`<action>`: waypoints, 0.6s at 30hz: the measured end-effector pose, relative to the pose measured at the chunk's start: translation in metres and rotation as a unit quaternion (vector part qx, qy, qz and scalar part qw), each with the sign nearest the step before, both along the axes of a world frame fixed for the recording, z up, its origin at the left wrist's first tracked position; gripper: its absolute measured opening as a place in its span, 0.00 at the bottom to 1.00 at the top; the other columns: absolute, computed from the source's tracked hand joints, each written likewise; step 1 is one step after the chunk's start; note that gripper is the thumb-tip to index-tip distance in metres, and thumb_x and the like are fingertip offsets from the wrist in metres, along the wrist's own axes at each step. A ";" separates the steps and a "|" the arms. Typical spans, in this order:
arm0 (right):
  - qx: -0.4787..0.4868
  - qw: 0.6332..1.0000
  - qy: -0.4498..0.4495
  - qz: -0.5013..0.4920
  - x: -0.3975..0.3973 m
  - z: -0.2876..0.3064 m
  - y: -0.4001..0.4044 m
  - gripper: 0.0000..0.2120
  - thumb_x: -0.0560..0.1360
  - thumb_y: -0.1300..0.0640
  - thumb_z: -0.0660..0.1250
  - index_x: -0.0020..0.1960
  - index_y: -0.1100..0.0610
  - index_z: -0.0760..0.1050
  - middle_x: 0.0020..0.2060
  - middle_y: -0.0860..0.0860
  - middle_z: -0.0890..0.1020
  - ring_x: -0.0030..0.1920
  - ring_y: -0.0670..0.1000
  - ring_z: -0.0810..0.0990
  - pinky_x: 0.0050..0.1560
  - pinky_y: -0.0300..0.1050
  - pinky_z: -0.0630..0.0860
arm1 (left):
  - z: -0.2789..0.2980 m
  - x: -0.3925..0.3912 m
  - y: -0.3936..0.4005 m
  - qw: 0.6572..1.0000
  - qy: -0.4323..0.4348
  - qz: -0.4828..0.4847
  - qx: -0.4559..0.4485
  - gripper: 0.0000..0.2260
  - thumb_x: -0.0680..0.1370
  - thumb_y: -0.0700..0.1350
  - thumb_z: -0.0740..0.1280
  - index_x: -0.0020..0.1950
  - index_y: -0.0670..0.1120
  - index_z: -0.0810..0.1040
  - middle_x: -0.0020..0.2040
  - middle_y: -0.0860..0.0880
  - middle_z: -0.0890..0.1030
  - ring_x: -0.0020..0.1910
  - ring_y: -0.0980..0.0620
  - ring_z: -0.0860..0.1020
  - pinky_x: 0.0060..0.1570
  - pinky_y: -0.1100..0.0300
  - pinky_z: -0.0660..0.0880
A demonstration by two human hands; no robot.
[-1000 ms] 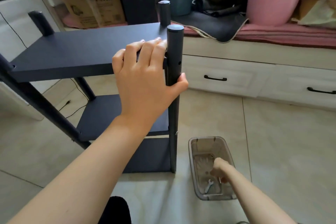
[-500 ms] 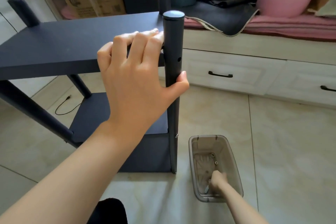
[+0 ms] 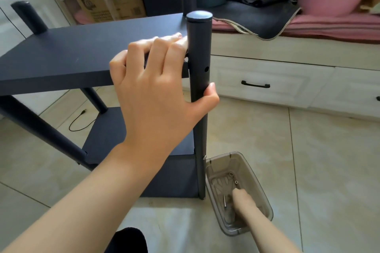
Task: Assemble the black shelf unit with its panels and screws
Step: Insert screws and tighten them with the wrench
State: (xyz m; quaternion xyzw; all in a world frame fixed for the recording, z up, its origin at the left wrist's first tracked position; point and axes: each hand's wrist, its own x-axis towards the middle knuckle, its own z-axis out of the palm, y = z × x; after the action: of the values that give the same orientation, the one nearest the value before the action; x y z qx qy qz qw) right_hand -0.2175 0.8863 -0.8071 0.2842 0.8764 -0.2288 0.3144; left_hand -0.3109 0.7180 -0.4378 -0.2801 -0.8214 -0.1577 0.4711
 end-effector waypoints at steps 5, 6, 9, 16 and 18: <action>0.020 0.999 0.001 0.051 -0.005 -0.012 -0.011 0.13 0.81 0.49 0.63 0.59 0.57 0.73 0.61 0.56 0.77 0.62 0.58 0.77 0.54 0.48 0.72 | 0.000 -0.001 0.002 1.000 0.004 0.003 -0.001 0.21 0.71 0.58 0.68 0.57 0.46 0.82 0.56 0.51 0.82 0.57 0.43 0.78 0.57 0.50 0.65; 0.024 0.998 0.008 0.051 -0.007 -0.013 -0.014 0.13 0.81 0.48 0.63 0.59 0.56 0.74 0.61 0.56 0.77 0.62 0.57 0.76 0.53 0.48 0.72 | 0.000 -0.001 0.002 1.000 0.004 0.002 0.000 0.21 0.71 0.58 0.68 0.57 0.45 0.82 0.56 0.50 0.82 0.57 0.43 0.78 0.57 0.50 0.65; 0.033 0.999 0.006 0.043 -0.013 -0.014 -0.021 0.16 0.80 0.49 0.64 0.63 0.57 0.74 0.62 0.55 0.77 0.63 0.57 0.75 0.58 0.49 0.74 | 0.001 0.000 0.002 1.000 0.003 0.000 0.003 0.21 0.71 0.58 0.69 0.57 0.45 0.82 0.56 0.50 0.82 0.57 0.44 0.78 0.57 0.50 0.65; 0.017 0.999 -0.014 -0.027 -0.019 -0.010 -0.030 0.14 0.79 0.60 0.62 0.63 0.56 0.74 0.61 0.54 0.79 0.61 0.56 0.78 0.59 0.51 0.77 | 0.000 -0.001 0.001 1.000 0.004 0.007 -0.003 0.21 0.72 0.59 0.68 0.56 0.45 0.82 0.55 0.49 0.82 0.56 0.43 0.78 0.57 0.50 0.65; 0.010 0.999 -0.022 -0.041 -0.019 -0.007 -0.030 0.15 0.77 0.59 0.63 0.63 0.56 0.74 0.60 0.54 0.79 0.60 0.56 0.79 0.59 0.50 0.77 | -0.001 -0.002 0.002 1.000 0.007 0.008 -0.003 0.21 0.72 0.59 0.68 0.56 0.45 0.82 0.55 0.50 0.82 0.56 0.43 0.78 0.57 0.50 0.65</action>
State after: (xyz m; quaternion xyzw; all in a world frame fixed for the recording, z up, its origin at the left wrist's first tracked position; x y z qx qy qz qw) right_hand -0.2367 0.8565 -0.8142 0.3282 0.8591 -0.2265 0.3207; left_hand -0.3125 0.7197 -0.4386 -0.2756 -0.8210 -0.1494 0.4772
